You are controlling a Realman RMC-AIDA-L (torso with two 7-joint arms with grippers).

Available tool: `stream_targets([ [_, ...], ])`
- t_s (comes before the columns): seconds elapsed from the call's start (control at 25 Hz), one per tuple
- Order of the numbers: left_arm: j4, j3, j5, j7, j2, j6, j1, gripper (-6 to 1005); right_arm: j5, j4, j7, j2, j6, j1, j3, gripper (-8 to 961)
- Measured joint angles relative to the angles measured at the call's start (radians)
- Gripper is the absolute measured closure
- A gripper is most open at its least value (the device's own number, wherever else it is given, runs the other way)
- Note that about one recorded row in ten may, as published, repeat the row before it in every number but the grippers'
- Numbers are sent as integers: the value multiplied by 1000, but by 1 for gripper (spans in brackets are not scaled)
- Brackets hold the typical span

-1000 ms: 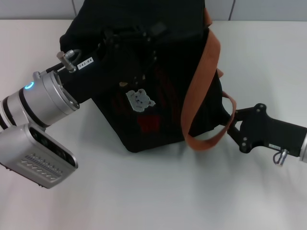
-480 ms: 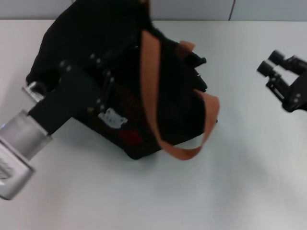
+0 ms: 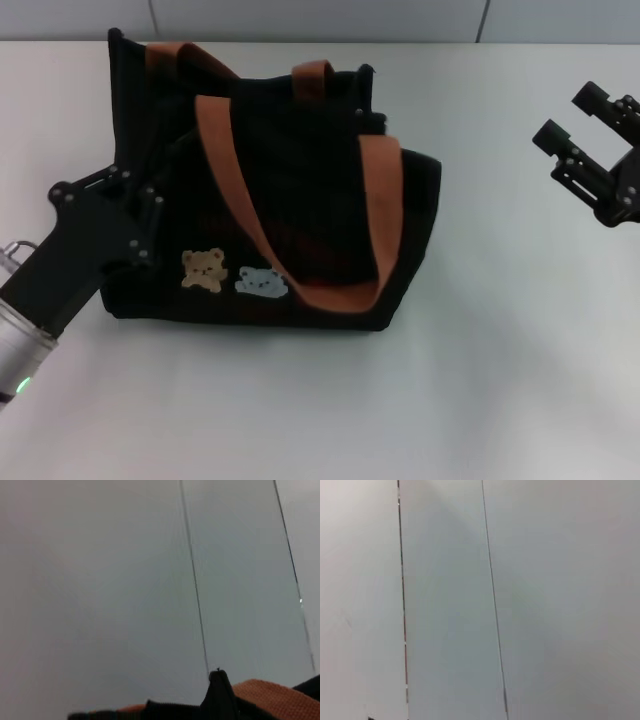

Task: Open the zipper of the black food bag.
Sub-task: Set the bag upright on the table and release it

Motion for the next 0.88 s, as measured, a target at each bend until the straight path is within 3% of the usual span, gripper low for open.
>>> stream_targets([
  [0.32,0,95,127,-91,0,13,-55,909,-22,2,0,-2,-72,6,-2,266],
  [0.6,11,93,152,-105,0,17,-61,909,-55,-4,-3,-7,-132,4,-3,242],
  [0.72,27,51,142,-108,4,4,-51,909,-73,-15,-5,-7,-161,-2,-3,231],
  [0.88,37,43,142,-123,10,4,-50,803,-90,-17,-5,-8,-171,-5,-4,217],
])
